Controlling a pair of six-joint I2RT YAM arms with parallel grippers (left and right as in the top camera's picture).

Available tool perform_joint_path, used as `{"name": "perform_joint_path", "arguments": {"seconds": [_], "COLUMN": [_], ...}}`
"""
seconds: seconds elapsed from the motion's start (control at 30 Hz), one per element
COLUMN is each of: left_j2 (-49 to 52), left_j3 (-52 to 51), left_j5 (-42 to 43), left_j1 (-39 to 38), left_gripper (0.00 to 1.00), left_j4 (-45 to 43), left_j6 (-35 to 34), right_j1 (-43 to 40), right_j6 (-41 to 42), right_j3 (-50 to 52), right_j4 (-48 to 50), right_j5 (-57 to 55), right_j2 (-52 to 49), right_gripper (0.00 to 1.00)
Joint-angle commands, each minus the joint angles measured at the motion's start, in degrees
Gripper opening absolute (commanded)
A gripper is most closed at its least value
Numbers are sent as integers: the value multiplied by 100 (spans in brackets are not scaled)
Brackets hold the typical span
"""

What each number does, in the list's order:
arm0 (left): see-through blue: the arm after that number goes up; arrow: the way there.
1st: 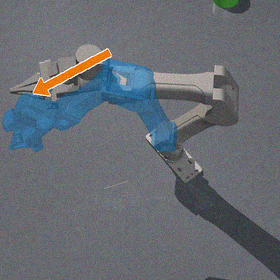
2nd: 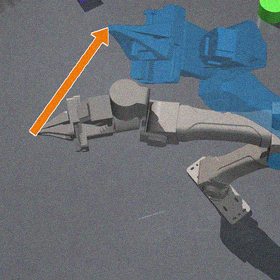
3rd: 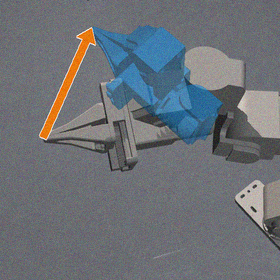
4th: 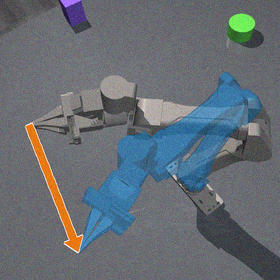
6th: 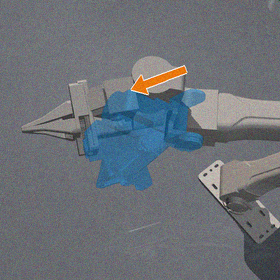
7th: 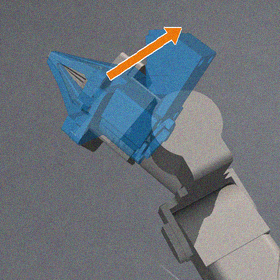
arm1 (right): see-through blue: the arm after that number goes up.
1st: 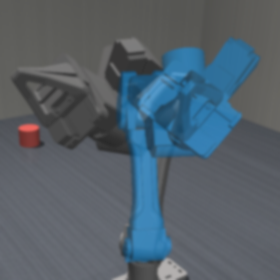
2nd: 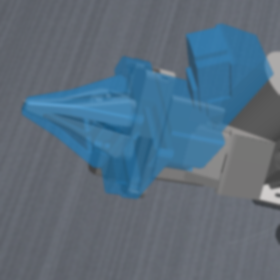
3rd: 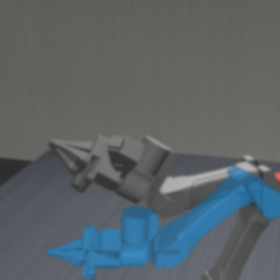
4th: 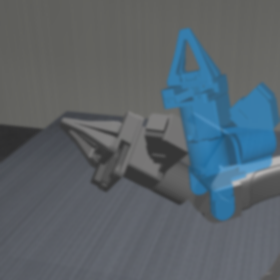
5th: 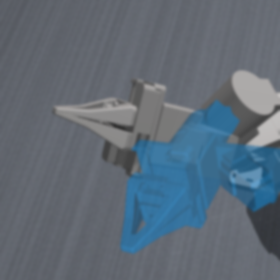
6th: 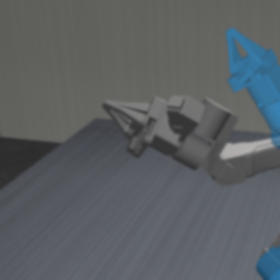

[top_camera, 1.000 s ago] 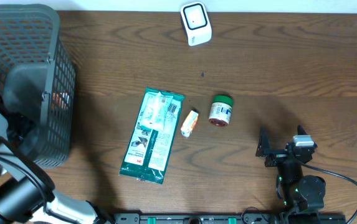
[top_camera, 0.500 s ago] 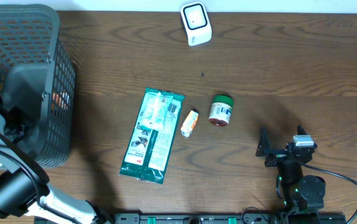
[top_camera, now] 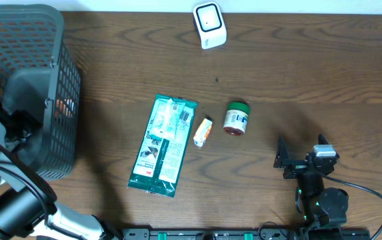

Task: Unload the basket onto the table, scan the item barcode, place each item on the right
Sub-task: 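Move the left gripper back into the basket toward the red sachet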

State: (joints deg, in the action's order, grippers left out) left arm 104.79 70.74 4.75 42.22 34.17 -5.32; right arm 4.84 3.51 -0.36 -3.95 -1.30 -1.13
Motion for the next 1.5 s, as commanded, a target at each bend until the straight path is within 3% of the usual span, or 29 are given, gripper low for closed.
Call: {"name": "perform_joint_path", "arguments": {"seconds": [0.0,0.47,0.57,0.63,0.77,1.03,1.47], "left_j2": [-70,662,732,695,691,691,691], "left_j3": [-146,-271,-271,-264,-264,-264,-214], "left_j5": [-994,-813,302,1681,2280,2461,2461], "left_j1": [28,450,446,435,431,162,-518], "left_gripper": [74,76,75,70,69,70,82], "left_j4": [-55,-328,-507,-717,-894,-1314,-2236], "left_j6": [37,13,17,17,13,20,17], "right_j1": [50,50,50,50,50,50,50], "right_j6": [72,72,72,72,72,72,72], "right_j3": [4,4,4,4,4,4,4], "right_j4": [-17,-17,-17,-17,-17,-17,-17], "right_j5": [-35,-33,-35,-33,-35,-33,-35], "right_j2": [4,4,4,4,4,4,4], "right_gripper": [99,99,99,99,99,99,99]}}
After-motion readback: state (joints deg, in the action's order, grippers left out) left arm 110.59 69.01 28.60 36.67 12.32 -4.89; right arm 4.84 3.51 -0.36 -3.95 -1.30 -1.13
